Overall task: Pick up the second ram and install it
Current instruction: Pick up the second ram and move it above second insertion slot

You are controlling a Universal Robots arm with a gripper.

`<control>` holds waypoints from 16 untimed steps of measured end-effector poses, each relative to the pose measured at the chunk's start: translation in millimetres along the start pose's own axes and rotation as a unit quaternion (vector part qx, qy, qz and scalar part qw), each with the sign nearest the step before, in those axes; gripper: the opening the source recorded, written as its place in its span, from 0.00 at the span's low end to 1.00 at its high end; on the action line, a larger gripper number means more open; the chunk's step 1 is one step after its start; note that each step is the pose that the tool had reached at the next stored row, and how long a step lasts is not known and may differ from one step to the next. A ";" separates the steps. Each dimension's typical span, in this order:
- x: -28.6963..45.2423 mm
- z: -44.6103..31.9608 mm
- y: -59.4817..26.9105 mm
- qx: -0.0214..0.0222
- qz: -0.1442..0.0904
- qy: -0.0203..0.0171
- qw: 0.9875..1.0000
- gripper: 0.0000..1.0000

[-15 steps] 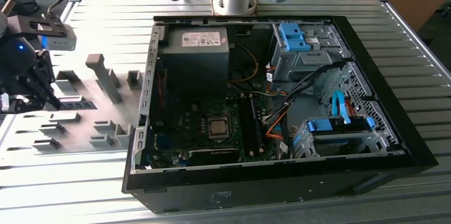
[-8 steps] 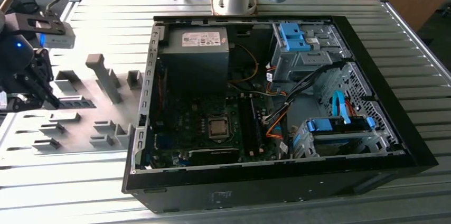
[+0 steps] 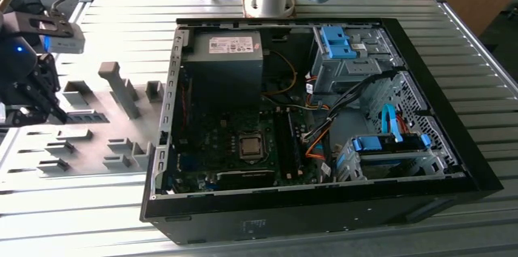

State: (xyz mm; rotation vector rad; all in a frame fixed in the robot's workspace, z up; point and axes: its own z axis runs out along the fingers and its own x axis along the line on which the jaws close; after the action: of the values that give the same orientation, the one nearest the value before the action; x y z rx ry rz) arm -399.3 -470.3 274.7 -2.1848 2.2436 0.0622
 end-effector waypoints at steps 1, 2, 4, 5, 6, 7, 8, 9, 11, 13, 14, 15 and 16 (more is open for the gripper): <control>0.0 -0.8 0.0 0.000 0.000 0.000 1.000 0.14; -0.1 -1.4 0.0 0.000 0.000 0.000 1.000 0.14; -0.1 -3.3 0.1 0.000 0.000 0.000 1.000 0.14; -0.1 -4.3 0.1 0.000 0.000 0.000 1.000 0.14; -0.2 -5.1 0.1 0.000 0.000 0.000 1.000 0.14; -0.2 -5.8 0.1 0.000 0.000 0.000 1.000 0.14; -0.2 -6.6 0.1 0.000 0.000 0.000 1.000 0.14; -0.2 -7.3 0.2 0.000 0.000 0.000 1.000 0.14; -0.3 -8.9 0.2 0.000 0.000 0.000 1.000 0.14; -0.4 -10.3 0.2 0.000 0.000 0.000 1.000 0.14; -0.4 -11.0 0.2 0.000 0.000 0.000 1.000 0.14; -0.4 -11.8 0.3 0.000 0.000 0.000 1.000 0.14; -0.4 -12.7 0.3 0.000 0.000 0.000 1.000 0.14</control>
State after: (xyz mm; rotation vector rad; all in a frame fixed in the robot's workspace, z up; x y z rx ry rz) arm -399.3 -470.3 287.5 -2.1848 2.2436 0.0622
